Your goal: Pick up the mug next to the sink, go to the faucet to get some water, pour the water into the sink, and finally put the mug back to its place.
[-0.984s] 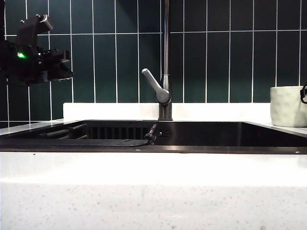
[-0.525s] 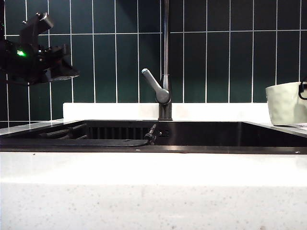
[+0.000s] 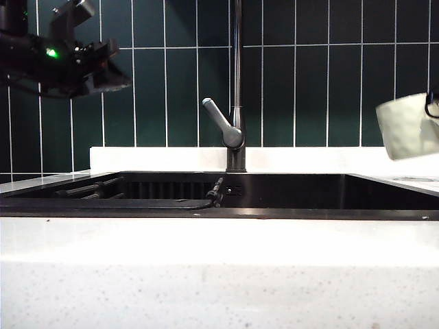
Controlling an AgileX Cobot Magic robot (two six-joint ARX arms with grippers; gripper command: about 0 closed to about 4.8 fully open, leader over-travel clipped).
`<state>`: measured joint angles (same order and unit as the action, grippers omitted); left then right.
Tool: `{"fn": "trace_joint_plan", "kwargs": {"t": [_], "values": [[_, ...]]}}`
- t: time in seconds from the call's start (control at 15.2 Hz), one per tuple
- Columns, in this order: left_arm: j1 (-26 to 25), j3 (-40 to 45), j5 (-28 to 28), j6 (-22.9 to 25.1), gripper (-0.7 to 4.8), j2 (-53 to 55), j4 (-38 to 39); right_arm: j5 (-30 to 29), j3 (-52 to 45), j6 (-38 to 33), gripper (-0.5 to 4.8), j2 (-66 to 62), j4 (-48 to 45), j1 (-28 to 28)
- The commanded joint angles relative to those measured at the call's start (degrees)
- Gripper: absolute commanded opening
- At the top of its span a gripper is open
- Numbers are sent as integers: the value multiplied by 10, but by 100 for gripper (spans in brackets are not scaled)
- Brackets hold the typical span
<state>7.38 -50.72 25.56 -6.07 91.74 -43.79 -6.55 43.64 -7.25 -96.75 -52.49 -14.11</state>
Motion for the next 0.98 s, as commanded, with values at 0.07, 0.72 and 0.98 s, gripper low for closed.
{"fn": "trace_joint_plan", "kwargs": {"t": [0.07, 0.72, 0.98], "values": [[0, -24, 27, 0, 125, 10, 5, -67, 35, -49, -1, 17, -21, 31], [8, -193, 142, -4, 164, 172, 28, -71, 286, 0, -1, 9, 290, 246], [30, -271, 173, 7, 189, 229, 30, -71, 305, -2, -1, 0, 304, 277]]}}
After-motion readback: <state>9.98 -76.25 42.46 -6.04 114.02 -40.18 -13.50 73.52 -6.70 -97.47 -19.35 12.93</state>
